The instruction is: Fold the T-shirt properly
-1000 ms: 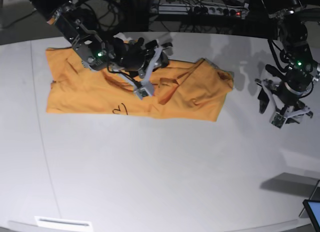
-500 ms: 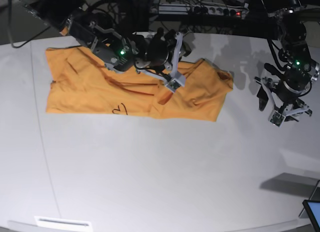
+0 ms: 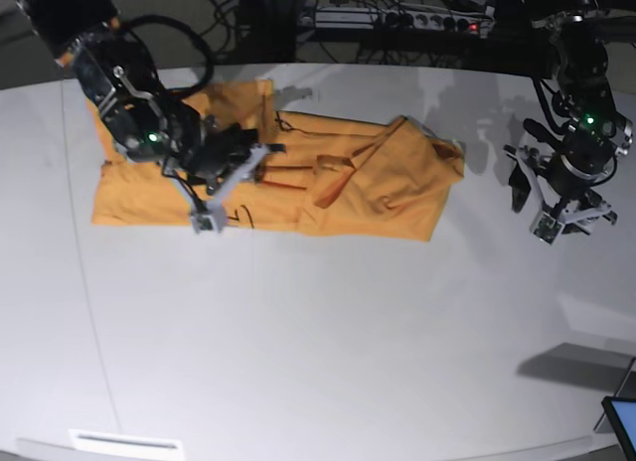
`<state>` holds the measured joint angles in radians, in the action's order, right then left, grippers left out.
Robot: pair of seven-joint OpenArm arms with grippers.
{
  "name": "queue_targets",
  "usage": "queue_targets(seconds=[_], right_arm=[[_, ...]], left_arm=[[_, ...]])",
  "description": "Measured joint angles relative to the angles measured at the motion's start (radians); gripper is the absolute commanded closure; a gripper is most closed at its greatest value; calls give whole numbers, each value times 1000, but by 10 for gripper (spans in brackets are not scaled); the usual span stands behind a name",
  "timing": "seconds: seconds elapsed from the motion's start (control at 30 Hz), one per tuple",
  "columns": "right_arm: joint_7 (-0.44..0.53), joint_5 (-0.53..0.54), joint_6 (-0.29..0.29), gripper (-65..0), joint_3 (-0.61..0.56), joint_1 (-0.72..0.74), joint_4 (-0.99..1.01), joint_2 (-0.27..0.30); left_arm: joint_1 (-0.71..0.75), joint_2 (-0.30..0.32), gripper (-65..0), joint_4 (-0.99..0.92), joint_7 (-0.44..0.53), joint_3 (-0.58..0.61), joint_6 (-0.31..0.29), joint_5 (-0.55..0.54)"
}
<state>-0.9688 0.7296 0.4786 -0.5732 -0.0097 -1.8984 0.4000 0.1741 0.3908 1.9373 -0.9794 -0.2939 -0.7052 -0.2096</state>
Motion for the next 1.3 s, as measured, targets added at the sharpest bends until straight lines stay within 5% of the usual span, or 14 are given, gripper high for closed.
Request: queue_targets(seconds=[0.1,0.33,0.47,0.57,0.7,0.83,0.93,1.3], right_arm=[[77,3,2,-177,24,-51,-2,28],[192,5,92,0,36,-118,-5,106],[209,0,92,0,36,-112,-18,129],[198,-127,92,0,36,-125,-51,126],[195,-236,91,0,36,-164,-61,88],[174,-238,90,0,36,-193,-60,72],[184,-251,90,0,36,-190,-60,73],[181,-250,90,0,36,-208,-55,70]], left_arm=[[-2,3,-388,0,-6,62,0,12],[-3,-15,-381,5,19,104,-2,2],[2,-40,-207,37,130,113,-2,5],[26,-45,-82,39,216,113,0,-1],[79,-48,-81,34,274,113,-2,11],[92,-43,-71,28,285,105,-2,10],[85,-39,0,-2,284,105,-2,11],[6,-42,0,-178,281,200,0,18]])
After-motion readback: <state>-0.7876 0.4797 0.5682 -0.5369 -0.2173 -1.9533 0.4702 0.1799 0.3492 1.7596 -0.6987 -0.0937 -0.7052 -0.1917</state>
